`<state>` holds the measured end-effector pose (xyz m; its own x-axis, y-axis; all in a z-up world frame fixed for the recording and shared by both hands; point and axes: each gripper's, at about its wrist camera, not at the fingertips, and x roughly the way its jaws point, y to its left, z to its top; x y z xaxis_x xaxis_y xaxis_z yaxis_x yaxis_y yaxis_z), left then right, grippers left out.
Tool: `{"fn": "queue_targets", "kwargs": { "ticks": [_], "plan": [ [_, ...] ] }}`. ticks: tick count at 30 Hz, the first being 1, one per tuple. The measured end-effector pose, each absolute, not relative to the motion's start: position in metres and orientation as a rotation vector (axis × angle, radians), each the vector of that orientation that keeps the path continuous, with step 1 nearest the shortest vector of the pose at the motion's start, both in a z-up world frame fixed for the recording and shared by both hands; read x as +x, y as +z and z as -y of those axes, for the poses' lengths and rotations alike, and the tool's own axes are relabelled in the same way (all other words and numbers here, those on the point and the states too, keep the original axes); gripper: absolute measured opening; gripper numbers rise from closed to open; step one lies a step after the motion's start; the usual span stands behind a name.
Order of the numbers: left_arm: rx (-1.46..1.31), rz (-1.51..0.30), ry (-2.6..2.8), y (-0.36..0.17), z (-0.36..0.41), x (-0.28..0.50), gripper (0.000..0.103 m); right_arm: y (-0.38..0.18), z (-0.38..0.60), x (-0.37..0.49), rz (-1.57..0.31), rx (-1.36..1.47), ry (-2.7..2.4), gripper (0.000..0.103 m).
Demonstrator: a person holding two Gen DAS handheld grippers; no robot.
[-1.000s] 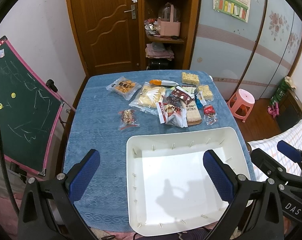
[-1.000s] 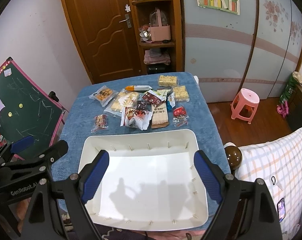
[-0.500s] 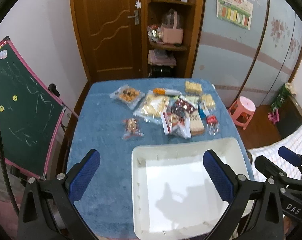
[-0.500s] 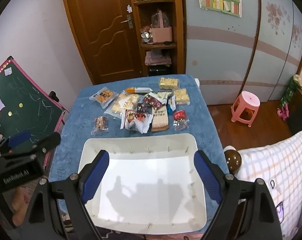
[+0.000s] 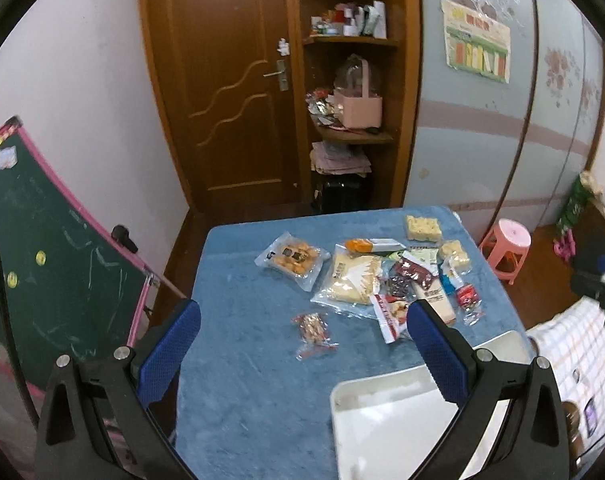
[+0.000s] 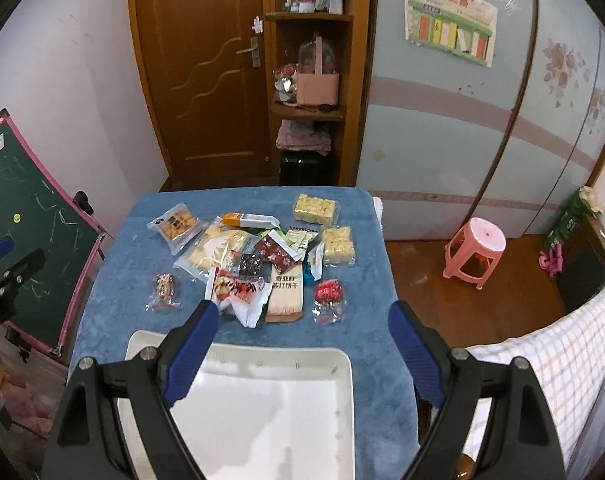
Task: Organize snacks
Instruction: 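Grasp the nut bar bag with the left tool while the right tool grasps the red-and-white bread bag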
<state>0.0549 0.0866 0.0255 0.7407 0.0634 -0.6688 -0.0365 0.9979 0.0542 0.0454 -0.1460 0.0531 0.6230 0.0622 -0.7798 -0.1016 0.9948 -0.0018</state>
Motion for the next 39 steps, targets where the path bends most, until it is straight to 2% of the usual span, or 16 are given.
{"fn": "queue_targets", "kwargs": {
  "ticks": [6, 17, 25, 38, 39],
  "plan": [
    [0.075, -0.827, -0.033, -0.005, -0.085, 0.100, 0.103, 0.026, 0.135, 0.097, -0.983, -0.021, 0.168, 0.088],
    [0.059, -1.059, -0.055, -0.113, -0.088, 0.186, 0.099, -0.090, 0.094, 0.181, -1.225, 0.089, 0.253, 0.088],
    [0.025, -1.209, -0.024, -0.177, -0.095, 0.217, 0.099, -0.152, 0.067, 0.218, -1.356, 0.095, 0.245, 0.088],
    [-0.037, -1.294, 0.023, -0.226, -0.105, 0.244, 0.099, -0.196, 0.042, 0.231, -1.447, 0.059, 0.205, 0.087],
    [-0.042, -1.302, 0.026, -0.231, -0.105, 0.246, 0.097, -0.196, 0.042, 0.231, -1.447, 0.058, 0.206, 0.083]
  ]
}}
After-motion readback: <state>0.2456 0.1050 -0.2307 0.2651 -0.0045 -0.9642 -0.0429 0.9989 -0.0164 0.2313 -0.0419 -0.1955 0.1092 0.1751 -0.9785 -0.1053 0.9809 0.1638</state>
